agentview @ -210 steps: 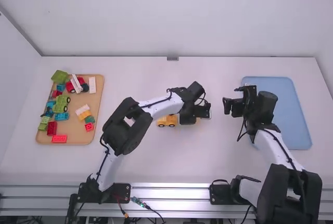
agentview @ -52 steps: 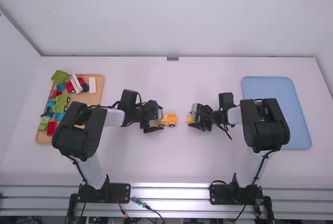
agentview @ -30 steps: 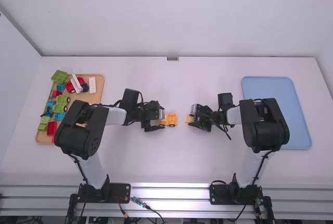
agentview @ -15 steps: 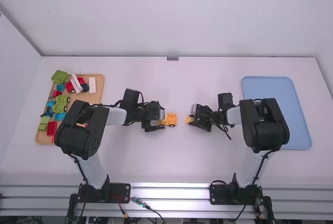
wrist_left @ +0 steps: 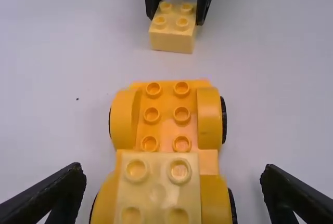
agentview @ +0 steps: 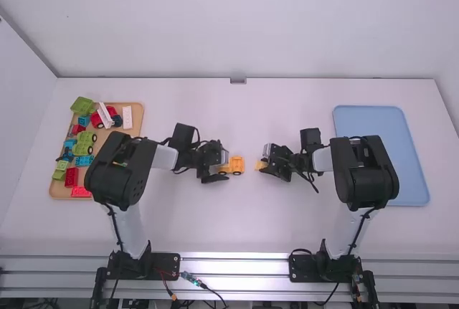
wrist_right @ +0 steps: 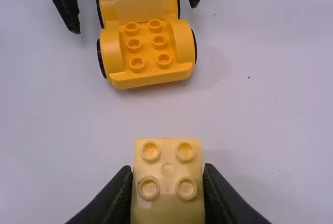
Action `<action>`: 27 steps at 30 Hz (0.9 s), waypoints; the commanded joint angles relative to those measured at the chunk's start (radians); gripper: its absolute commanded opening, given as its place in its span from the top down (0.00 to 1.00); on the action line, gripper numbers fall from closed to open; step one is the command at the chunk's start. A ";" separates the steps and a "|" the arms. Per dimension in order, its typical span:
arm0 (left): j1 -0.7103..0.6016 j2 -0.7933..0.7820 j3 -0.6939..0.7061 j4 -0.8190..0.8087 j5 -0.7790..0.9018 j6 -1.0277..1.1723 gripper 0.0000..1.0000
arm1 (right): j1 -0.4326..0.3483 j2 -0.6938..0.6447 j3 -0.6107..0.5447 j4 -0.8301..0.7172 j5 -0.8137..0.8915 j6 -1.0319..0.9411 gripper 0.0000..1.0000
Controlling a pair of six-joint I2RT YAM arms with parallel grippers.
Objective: Assemble lego blocks to make yellow taxi
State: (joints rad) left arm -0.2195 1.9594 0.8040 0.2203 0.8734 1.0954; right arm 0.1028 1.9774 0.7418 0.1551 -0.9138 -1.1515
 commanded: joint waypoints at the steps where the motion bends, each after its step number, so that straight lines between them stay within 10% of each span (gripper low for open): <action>1: 0.006 0.004 0.024 -0.002 0.083 -0.005 0.09 | 0.004 0.011 0.011 -0.003 -0.013 0.003 0.69; 27: 0.008 0.004 -0.026 0.058 0.024 -0.006 0.26 | 0.003 0.001 0.013 0.026 -0.078 -0.008 0.70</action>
State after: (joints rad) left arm -0.2195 1.9598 0.7677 0.2852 0.8860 1.0920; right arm 0.1028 1.9774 0.7414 0.1825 -0.9550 -1.1580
